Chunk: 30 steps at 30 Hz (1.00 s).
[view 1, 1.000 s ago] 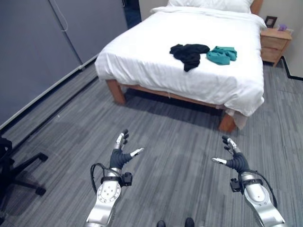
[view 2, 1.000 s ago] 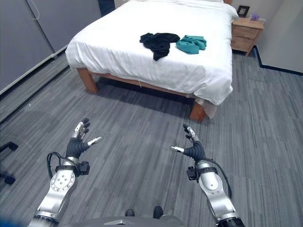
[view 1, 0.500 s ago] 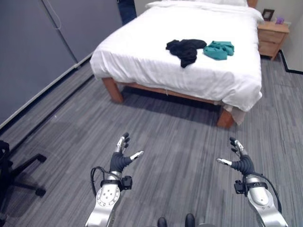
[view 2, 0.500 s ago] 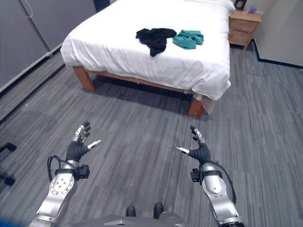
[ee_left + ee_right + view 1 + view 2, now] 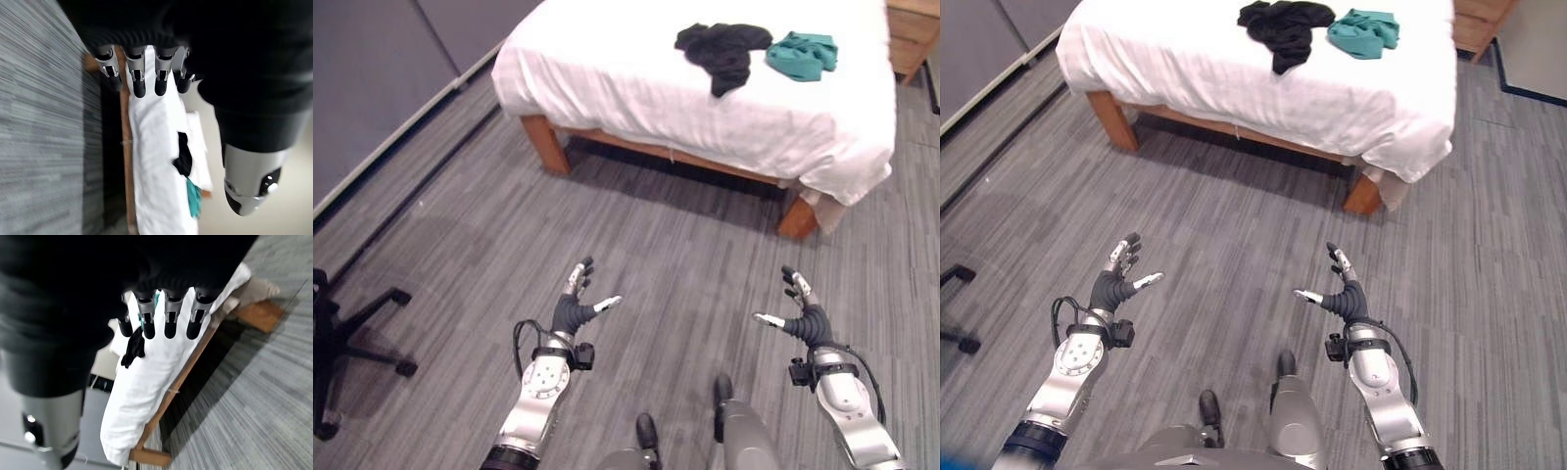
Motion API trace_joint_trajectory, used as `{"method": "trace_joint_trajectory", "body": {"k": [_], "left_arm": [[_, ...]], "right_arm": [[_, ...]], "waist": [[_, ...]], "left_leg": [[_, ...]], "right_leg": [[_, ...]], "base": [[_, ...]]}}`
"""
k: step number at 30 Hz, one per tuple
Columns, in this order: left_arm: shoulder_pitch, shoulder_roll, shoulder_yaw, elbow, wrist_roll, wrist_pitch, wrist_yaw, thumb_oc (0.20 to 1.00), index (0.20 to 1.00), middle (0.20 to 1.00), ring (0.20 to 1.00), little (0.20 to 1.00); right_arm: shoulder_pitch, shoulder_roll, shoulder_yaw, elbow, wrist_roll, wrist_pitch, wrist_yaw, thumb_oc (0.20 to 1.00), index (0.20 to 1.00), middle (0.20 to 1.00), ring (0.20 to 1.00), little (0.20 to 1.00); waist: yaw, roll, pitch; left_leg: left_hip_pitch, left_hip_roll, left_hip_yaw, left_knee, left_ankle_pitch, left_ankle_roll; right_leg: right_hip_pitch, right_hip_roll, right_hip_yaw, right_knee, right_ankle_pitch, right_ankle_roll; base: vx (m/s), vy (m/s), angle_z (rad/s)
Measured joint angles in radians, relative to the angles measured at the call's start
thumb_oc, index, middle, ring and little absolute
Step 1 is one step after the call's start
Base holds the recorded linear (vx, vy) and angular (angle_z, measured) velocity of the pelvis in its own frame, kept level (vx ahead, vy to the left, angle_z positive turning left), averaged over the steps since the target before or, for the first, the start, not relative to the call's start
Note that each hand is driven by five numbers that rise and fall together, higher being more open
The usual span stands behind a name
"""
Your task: Pick up bed clothes into laundry basket.
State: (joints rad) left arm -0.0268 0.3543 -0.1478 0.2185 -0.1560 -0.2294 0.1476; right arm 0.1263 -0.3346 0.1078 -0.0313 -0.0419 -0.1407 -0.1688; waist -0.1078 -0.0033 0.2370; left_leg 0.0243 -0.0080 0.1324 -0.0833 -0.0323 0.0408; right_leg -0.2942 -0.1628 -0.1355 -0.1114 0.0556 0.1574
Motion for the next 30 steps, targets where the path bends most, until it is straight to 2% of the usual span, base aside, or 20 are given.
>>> {"method": "trace_joint_trajectory", "body": {"k": [3, 4, 5, 7, 8, 10, 11, 12, 13, 14, 17, 18, 20, 22, 23, 25, 26, 27, 28, 30], "left_arm": [[0.016, -0.003, 0.001, 0.024, 0.0, 0.001, 0.002, 1.0, 1.0, 1.0, 1.0, 1.0], [0.049, -0.011, 0.003, 0.01, 0.0, 0.0, -0.001, 1.0, 1.0, 1.0, 1.0, 1.0], [0.093, -0.036, -0.004, -0.02, 0.0, -0.002, 0.002, 1.0, 1.0, 1.0, 1.0, 1.0], [0.113, -0.06, -0.029, -0.021, 0.0, -0.003, -0.001, 1.0, 1.0, 1.0, 1.0, 1.0], [0.111, -0.06, -0.036, -0.014, -0.007, -0.004, -0.003, 1.0, 1.0, 1.0, 1.0, 1.0], [0.086, -0.049, -0.036, -0.015, -0.04, -0.002, -0.004, 1.0, 1.0, 1.0, 1.0, 1.0], [0.088, -0.049, -0.032, -0.016, -0.04, -0.003, -0.004, 1.0, 1.0, 1.0, 1.0, 1.0], [0.08, -0.028, -0.016, -0.043, -0.039, -0.002, -0.019, 1.0, 1.0, 1.0, 1.0, 1.0], [0.076, -0.018, -0.01, -0.072, -0.04, -0.011, -0.019, 1.0, 1.0, 1.0, 1.0, 1.0], [0.067, -0.003, -0.008, -0.068, -0.039, -0.011, -0.027, 1.0, 1.0, 1.0, 1.0, 1.0], [0.08, -0.005, -0.01, -0.081, -0.049, -0.013, -0.046, 1.0, 1.0, 1.0, 1.0, 1.0], [0.087, -0.001, -0.009, -0.087, -0.063, -0.015, -0.05, 1.0, 1.0, 1.0, 1.0, 1.0], [0.084, 0.004, 0.002, -0.084, -0.078, -0.016, -0.066, 1.0, 1.0, 1.0, 1.0, 1.0], [0.106, 0.001, -0.005, -0.081, -0.078, -0.011, -0.082, 1.0, 1.0, 1.0, 1.0, 1.0], [0.111, 0.002, -0.009, -0.066, -0.078, -0.011, -0.085, 1.0, 1.0, 1.0, 1.0, 1.0], [0.111, -0.001, -0.02, -0.058, -0.078, -0.011, -0.084, 1.0, 1.0, 1.0, 1.0, 1.0], [0.112, -0.008, -0.025, -0.06, -0.077, -0.013, -0.08, 1.0, 1.0, 1.0, 1.0, 1.0], [0.113, -0.015, -0.034, -0.065, -0.075, -0.014, -0.073, 1.0, 1.0, 1.0, 1.0, 1.0], [0.09, -0.019, -0.044, -0.054, -0.075, -0.008, -0.073, 1.0, 1.0, 1.0, 1.0, 1.0], [0.057, -0.016, -0.054, -0.068, -0.062, -0.01, -0.071, 1.0, 1.0, 1.0, 1.0, 1.0]], "right_arm": [[-0.006, -0.002, 0.003, -0.002, -0.001, 0.003, 0.0, 1.0, 1.0, 1.0, 1.0, 1.0], [0.011, -0.001, 0.002, 0.005, -0.002, -0.003, 0.003, 1.0, 1.0, 1.0, 1.0, 1.0], [0.052, -0.014, -0.009, 0.007, -0.001, 0.001, 0.003, 1.0, 1.0, 1.0, 1.0, 1.0], [0.07, -0.053, -0.015, 0.01, -0.001, 0.006, 0.006, 1.0, 1.0, 1.0, 1.0, 1.0], [0.03, -0.068, -0.016, 0.042, -0.002, 0.005, 0.005, 1.0, 1.0, 1.0, 1.0, 1.0], [0.006, -0.076, -0.033, 0.038, -0.002, 0.009, 0.005, 1.0, 1.0, 1.0, 1.0, 1.0], [-0.004, -0.09, -0.036, 0.026, -0.002, 0.004, 0.003, 1.0, 1.0, 1.0, 1.0, 1.0], [-0.057, -0.118, -0.038, 0.026, -0.008, -0.003, 0.0, 1.0, 1.0, 1.0, 1.0, 1.0], [-0.089, -0.117, -0.039, 0.032, -0.023, -0.001, -0.003, 1.0, 1.0, 1.0, 1.0, 1.0], [-0.135, -0.108, -0.04, 0.036, -0.035, 0.0, -0.006, 1.0, 1.0, 1.0, 1.0, 1.0], [-0.119, -0.088, -0.037, -0.014, -0.037, -0.003, -0.023, 1.0, 1.0, 1.0, 1.0, 1.0], [-0.104, -0.077, -0.038, -0.022, -0.038, -0.003, -0.024, 1.0, 1.0, 1.0, 1.0, 1.0], [-0.076, -0.061, -0.042, -0.029, -0.038, -0.002, -0.025, 1.0, 1.0, 1.0, 1.0, 1.0], [-0.071, -0.049, -0.039, 0.021, -0.038, -0.002, -0.024, 1.0, 1.0, 1.0, 1.0, 1.0], [-0.052, -0.062, -0.036, 0.038, -0.039, 0.001, -0.024, 1.0, 1.0, 1.0, 1.0, 1.0], [-0.019, -0.075, -0.036, 0.029, -0.041, -0.008, -0.023, 1.0, 1.0, 1.0, 1.0, 1.0], [-0.003, -0.088, -0.037, 0.033, -0.064, -0.005, -0.023, 1.0, 1.0, 1.0, 1.0, 1.0], [0.043, -0.093, -0.055, -0.003, -0.098, 0.0, -0.028, 1.0, 1.0, 1.0, 1.0, 1.0], [0.06, -0.088, -0.057, 0.001, -0.113, 0.01, -0.036, 1.0, 1.0, 1.0, 1.0, 1.0], [0.053, -0.086, -0.065, -0.001, -0.131, 0.016, -0.044, 1.0, 1.0, 1.0, 1.0, 1.0]], "waist": [[-0.023, -0.004, 0.004], [-0.026, -0.007, -0.007], [-0.032, 0.004, -0.038], [-0.046, 0.062, -0.048], [-0.041, 0.073, -0.048], [-0.038, 0.026, -0.039], [-0.037, 0.022, -0.037], [-0.011, -0.024, -0.016], [0.013, -0.051, -0.004], [0.026, -0.066, 0.005], [0.032, -0.091, 0.011], [0.032, -0.091, 0.005], [0.03, -0.096, 0.005], [0.033, -0.076, 0.002], [0.034, -0.047, 0.007], [0.034, -0.02, -0.012], [0.036, 0.016, -0.032], [0.025, 0.055, -0.059], [0.0, 0.05, -0.071], [-0.001, 0.049, -0.07]], "left_leg": [[0.084, 0.012, -0.035, -0.003, -0.046, -0.026], [0.131, 0.026, -0.054, -0.012, -0.089, -0.056], [0.165, 0.062, -0.086, -0.013, -0.125, -0.072], [0.182, 0.14, -0.079, -0.001, -0.122, -0.097], [0.135, 0.171, -0.043, 0.086, -0.073, -0.136], [-0.029, 0.188, -0.005, 0.408, -0.058, -0.132], [-0.069, 0.2, -0.001, 0.493, 0.001, -0.145], [-0.217, 0.211, -0.027, 0.805, 0.235, -0.096], [-0.325, 0.215, -0.061, 1.06, 0.295, -0.069], [-0.408, 0.204, -0.081, 1.26, 0.246, -0.101], [-0.473, 0.157, -0.087, 1.401, 0.177, -0.124], [-0.49, 0.156, -0.08, 1.383, 0.149, -0.119], [-0.533, 0.187, -0.038, 1.157, 0.097, -0.1], [-0.404, 0.188, 0.027, 0.451, 0.082, -0.118], [-0.296, 0.117, 0.022, 0.084, 0.118, -0.079], [-0.259, 0.054, 0.041, 0.029, 0.139, -0.051], [-0.231, 0.022, 0.046, 0.04, 0.138, -0.039], [-0.168, -0.001, 0.034, 0.087, 0.128, 0.025], [-0.14, -0.015, 0.027, 0.069, 0.13, 0.03], [-0.069, -0.004, 0.03, -0.002, 0.126, 0.041]], "right_leg": [[0.003, -0.031, -0.049, 0.002, 0.076, -0.002], [0.028, -0.034, -0.044, 0.033, 0.079, -0.003], [0.024, -0.024, -0.025, 0.151, 0.115, -0.028], [0.043, 0.034, -0.075, 0.193, 0.082, -0.078], [0.057, 0.06, -0.097, 0.194, 0.059, -0.12], [0.067, 0.044, -0.105, 0.202, 0.04, -0.152], [0.08, 0.054, -0.108, 0.205, 0.022, -0.177], [0.103, 0.059, -0.123, 0.247, -0.043, -0.258], [0.115, 0.062, -0.102, 0.243, -0.065, -0.249], [0.146, 0.073, -0.081, 0.226, -0.069, -0.249], [0.249, 0.086, -0.039, 0.181, -0.09, -0.266], [0.268, 0.094, -0.028, 0.159, -0.098, -0.265], [0.291, 0.116, -0.002, 0.131, -0.107, -0.257], [0.365, 0.153, 0.039, 0.074, -0.112, -0.224], [0.446, 0.171, 0.04, 0.05, -0.129, -0.198], [0.497, 0.172, 0.056, 0.037, -0.144, -0.171], [0.522, 0.188, 0.094, 0.031, -0.161, -0.15], [0.56, 0.207, 0.138, 0.057, -0.207, -0.134], [0.548, 0.189, 0.135, 0.109, -0.225, -0.119], [0.401, 0.192, 0.14, 0.435, -0.277, -0.058]], "base": [[0.49, -0.271, 0.42], [0.75, -0.491, 0.7], [0.54, -0.394, 0.79], [0.35, -0.359, 0.67], [0.22, -0.399, 0.46], [0.23, -0.511, 0.26], [0.21, -0.458, -0.17], [0.22, -0.317, -0.61], [0.23, -0.2, -0.94], [0.26, -0.128, -0.86], [0.29, -0.042, -0.55], [0.31, 0.07, -0.51], [0.44, 0.242, -0.36], [0.5, 0.33, -0.5], [0.46, 0.246, -0.46], [0.46, 0.235, -0.6], [0.59, 0.316, -1.25], [0.68, 0.372, -1.04], [0.45, 0.255, -0.92], [0.25, 0.148, -0.65]]}}
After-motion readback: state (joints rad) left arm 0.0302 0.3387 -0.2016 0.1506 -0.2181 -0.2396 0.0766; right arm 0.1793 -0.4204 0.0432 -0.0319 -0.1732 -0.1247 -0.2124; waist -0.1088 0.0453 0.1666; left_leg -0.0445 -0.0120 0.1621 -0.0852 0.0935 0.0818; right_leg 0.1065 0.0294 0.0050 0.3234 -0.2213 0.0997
